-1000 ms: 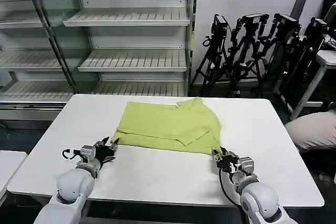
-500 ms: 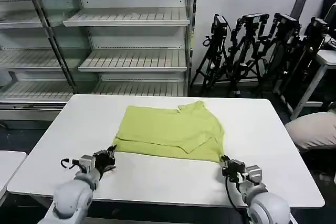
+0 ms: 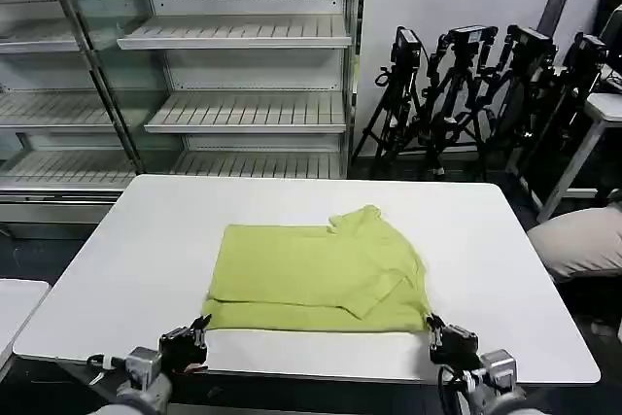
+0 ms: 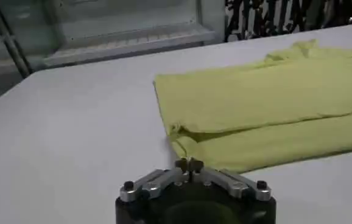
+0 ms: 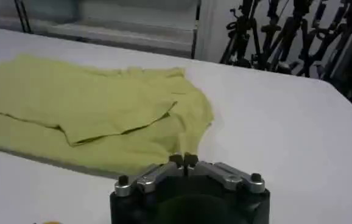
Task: Fold and organize the clothes.
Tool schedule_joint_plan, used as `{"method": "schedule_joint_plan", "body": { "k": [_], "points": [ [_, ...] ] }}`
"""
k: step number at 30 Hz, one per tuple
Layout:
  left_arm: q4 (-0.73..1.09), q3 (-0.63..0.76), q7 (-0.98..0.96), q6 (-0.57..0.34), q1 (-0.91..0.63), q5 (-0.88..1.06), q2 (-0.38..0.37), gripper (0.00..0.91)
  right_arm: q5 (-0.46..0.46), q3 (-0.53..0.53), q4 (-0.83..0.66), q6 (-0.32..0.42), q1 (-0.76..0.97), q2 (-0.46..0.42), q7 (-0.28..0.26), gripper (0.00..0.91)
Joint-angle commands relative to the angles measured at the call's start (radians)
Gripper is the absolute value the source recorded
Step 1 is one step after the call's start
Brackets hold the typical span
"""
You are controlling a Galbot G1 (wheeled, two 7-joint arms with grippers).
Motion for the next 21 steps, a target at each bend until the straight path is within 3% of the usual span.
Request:
{"method": "schedule_joint_plan", "body": {
  "k": [1, 7, 11, 14, 16, 21],
  "points": [
    [-0.099, -0.037, -0.002, -0.001, 0.117, 0.017, 0.008, 0.907, -0.054, 0.026, 0.068, 0.01, -0.139, -0.002, 0.003, 0.907],
    [-0.211, -0.067, -0.004, -0.002, 0.087, 0.022, 0.035, 0.907, 0.029, 0.144, 0.189, -0.012, -0.167, -0.02, -0.019, 0.907],
    [-0.187, -0.078, -0.002, -0.003, -0.042, 0.016, 0.079, 0.907, 0.137, 0.131, 0.195, -0.046, 0.051, -0.047, -0.011, 0.907],
    [-0.107, -0.032, -0.002, -0.004, -0.166, -0.012, 0.102, 0.907, 0.151, 0.024, 0.087, -0.07, 0.287, -0.05, 0.021, 0.907],
    [-0.025, 0.012, -0.002, -0.004, -0.28, -0.036, 0.111, 0.907, 0.161, -0.103, -0.039, -0.078, 0.491, -0.042, 0.081, 0.907],
    [0.113, 0.103, 0.011, -0.003, -0.456, -0.068, 0.118, 0.907, 0.17, -0.304, -0.273, -0.078, 0.805, -0.017, 0.147, 0.907]
  ]
}}
